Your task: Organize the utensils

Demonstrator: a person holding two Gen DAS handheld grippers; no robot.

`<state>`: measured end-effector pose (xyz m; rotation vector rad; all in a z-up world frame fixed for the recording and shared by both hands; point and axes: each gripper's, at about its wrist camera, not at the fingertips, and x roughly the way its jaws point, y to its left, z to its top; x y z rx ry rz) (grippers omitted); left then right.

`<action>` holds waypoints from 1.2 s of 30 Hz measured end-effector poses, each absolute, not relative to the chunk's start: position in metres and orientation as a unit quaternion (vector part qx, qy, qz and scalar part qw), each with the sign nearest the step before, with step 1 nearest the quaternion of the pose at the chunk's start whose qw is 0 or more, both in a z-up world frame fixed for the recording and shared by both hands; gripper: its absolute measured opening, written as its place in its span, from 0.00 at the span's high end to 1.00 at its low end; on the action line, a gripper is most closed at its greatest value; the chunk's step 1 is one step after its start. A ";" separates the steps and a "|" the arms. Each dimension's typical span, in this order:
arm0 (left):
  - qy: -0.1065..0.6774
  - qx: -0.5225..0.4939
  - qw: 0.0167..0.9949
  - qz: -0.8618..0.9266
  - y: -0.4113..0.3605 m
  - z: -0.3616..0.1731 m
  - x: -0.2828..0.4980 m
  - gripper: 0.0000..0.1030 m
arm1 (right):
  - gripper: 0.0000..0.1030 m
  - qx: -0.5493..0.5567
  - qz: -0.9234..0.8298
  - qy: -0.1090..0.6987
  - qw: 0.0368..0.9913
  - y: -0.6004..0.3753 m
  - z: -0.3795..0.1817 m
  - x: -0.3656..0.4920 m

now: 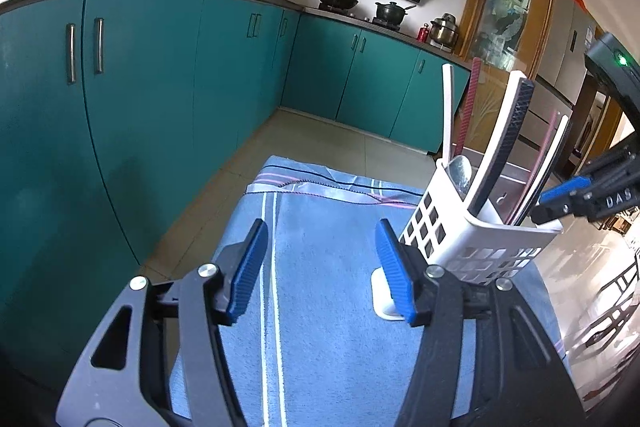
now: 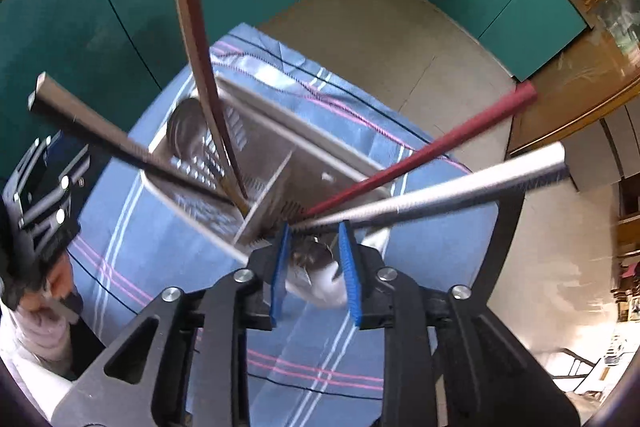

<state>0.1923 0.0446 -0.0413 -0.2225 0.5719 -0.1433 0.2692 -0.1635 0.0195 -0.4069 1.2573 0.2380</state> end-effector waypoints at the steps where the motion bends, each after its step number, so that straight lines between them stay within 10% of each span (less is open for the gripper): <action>1: 0.282 -0.109 0.950 -0.071 0.044 -0.042 0.192 0.46 | 0.70 -0.194 0.104 0.589 0.777 -0.165 0.017 0.270; 20: 0.293 -0.101 0.948 -0.078 0.038 -0.048 0.199 0.44 | 0.68 -0.205 0.135 0.679 0.692 -0.158 -0.025 0.306; 26: 0.297 -0.104 0.946 -0.081 0.038 -0.051 0.200 0.44 | 0.96 -0.162 0.121 0.693 0.692 -0.171 -0.025 0.307; 36: 0.301 -0.093 0.945 -0.085 0.031 -0.057 0.197 0.43 | 1.00 -0.169 0.110 0.652 0.731 -0.180 -0.002 0.304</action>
